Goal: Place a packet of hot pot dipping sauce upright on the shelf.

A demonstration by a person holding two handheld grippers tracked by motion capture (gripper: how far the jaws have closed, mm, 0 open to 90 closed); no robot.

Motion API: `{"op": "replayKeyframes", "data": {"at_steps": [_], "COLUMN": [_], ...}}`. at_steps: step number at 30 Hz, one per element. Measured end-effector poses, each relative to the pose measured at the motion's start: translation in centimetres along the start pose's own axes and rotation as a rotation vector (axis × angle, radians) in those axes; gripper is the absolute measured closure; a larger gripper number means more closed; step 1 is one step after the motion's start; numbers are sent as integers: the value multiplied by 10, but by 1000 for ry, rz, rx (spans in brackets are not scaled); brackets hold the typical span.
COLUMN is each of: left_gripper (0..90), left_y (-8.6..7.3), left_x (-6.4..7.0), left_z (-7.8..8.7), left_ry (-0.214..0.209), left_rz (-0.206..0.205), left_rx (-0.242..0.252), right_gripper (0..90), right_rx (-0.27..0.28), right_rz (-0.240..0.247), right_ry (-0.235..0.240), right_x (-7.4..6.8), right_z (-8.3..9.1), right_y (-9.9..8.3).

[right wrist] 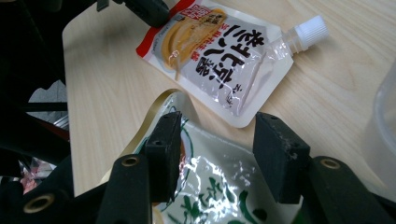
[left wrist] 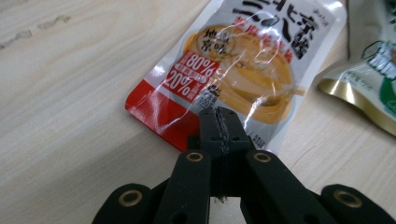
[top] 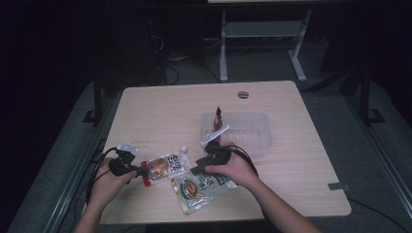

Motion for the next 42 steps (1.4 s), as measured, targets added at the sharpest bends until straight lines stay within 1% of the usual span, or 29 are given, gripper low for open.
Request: {"op": "replayKeyframes", "data": {"at_steps": [1, 2, 3, 5, 12, 14, 16, 19, 20, 21, 24, 25, 26, 27, 29, 33, 34, 35, 37, 39, 42], "left_gripper": [895, 895, 895, 896, 896, 896, 896, 896, 896, 896, 896, 896, 896, 896, 896, 896, 895, 895, 896, 896, 896], "left_y": [-2, -6, -6, -6, -6, -6, -6, -6, -6, -6, -6, -6, -6, -6, -6, -6, -6, -6, -6, -6, -6], "left_x": [-2, -6, -7, -7, -7, -7, -8, -8, -8, -8, -7, -7, -7, -7, -7, -7, -7, -7, -7, -8, -8], "left_z": [-2, -3, -3, -3, -3, -3, -3, -3, -3, -3, -2, -3, -3, -3, -3, -3, -3, -3, -2, -2, -3], "left_ry": [19, 53, 51, 40, 47, 44, 42, 43, 44, 45, 48, 46, 46, 47, 46, 45, 45, 45, 48, 50, 42], "left_rz": [-1, -9, -7, 0, -1, -1, -1, 0, -2, -2, -2, -2, -2, -5, -5, -2, -2, -3, -3, -7, -5], "left_rx": [-18, -58, -50, -43, -51, -50, -49, -49, -51, -51, -55, -51, -51, -51, -52, -51, -50, -51, -55, -61, -54], "right_gripper": [517, 517, 515, 512, 496, 510, 501, 501, 505, 506, 508, 508, 507, 508, 500, 487, 488, 482, 496, 508, 526], "right_rx": [-4, -9, -15, -11, -21, -22, -21, -16, -17, -22, -24, -30, -27, -28, -26, -48, -49, -54, -43, -44, -45], "right_rz": [0, 1, 4, 3, -8, -7, -10, -9, -13, -6, 7, 10, 27, 18, 31, 24, 24, 16, 1, -10, -13], "right_ry": [-4, -8, -13, -16, -23, -28, -28, -48, -44, -53, -55, -64, -75, -81, -94, -125, -118, -94, -82, -65, -46], "right_x": [1, 2, 3, 4, 9, 11, 10, 11, 11, 11, 11, 11, 13, 13, 15, 14, 13, 10, 9, 8, 5], "right_z": [-2, -5, -7, -11, -26, -30, -33, -36, -37, -38, -41, -42, -43, -43, -45, -48, -48, -50, -52, -52, -54], "right_y": [0, 0, 0, 1, 5, 6, 9, 11, 12, 11, 10, 10, 10, 11, 12, 12, 12, 11, 12, 13, 14]}}
Point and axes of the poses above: each handheld gripper's, and its own axes: z roughly backward along the jaws, y roughly out of its top, x roughly to its right, the point moved 10 cm from there along -z, roughly forward along the jaws, and after that the axes turned 9 degrees about -y, right-handed, at the moved point
